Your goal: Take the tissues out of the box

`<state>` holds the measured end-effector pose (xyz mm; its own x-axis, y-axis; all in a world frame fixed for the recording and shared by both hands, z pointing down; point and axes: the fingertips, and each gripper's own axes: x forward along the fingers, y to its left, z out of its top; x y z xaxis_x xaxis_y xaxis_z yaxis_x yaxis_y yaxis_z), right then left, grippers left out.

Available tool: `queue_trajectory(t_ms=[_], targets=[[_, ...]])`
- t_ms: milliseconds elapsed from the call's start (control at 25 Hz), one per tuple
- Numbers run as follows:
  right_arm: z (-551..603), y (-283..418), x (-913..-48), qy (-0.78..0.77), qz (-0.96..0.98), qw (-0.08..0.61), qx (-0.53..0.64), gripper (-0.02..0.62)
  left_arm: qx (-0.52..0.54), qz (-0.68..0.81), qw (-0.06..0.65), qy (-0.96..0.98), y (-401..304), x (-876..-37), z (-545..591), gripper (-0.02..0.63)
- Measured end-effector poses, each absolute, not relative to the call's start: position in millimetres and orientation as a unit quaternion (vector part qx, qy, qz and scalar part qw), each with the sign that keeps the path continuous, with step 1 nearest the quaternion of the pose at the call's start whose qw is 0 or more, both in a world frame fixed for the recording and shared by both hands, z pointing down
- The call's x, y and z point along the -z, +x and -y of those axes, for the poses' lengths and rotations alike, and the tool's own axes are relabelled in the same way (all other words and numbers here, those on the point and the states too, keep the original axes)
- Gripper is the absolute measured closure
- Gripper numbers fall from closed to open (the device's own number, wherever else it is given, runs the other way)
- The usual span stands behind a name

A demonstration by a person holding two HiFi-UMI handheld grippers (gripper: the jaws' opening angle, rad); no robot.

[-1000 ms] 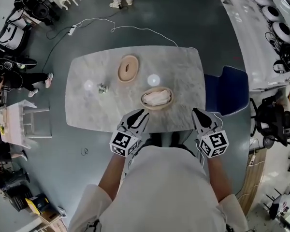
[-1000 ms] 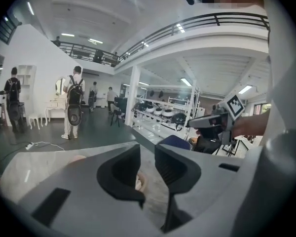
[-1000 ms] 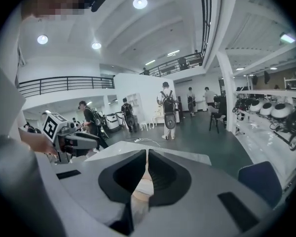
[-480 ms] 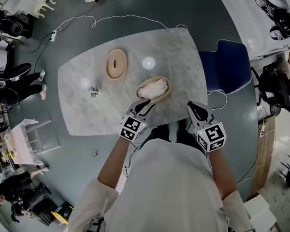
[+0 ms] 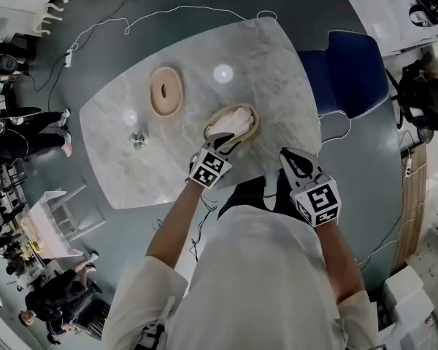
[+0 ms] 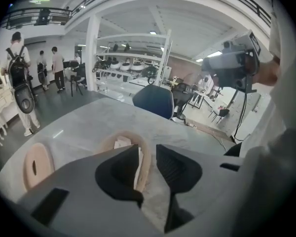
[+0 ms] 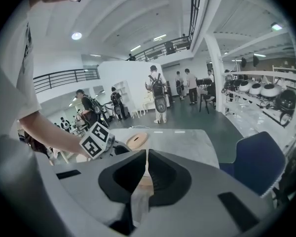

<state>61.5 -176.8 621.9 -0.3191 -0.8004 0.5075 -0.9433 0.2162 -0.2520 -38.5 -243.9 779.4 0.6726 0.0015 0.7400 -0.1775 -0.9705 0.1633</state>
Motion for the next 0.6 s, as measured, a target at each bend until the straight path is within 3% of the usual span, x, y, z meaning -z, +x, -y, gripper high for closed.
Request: queue_trajectory(t_ms=[600], targets=[[172.7,72.2,-649.6,0.583,0.741,0.125,-0.309,0.557,-0.535,-0.045,0.046,0.842,-25.8,-871.5,255.9,0.489]])
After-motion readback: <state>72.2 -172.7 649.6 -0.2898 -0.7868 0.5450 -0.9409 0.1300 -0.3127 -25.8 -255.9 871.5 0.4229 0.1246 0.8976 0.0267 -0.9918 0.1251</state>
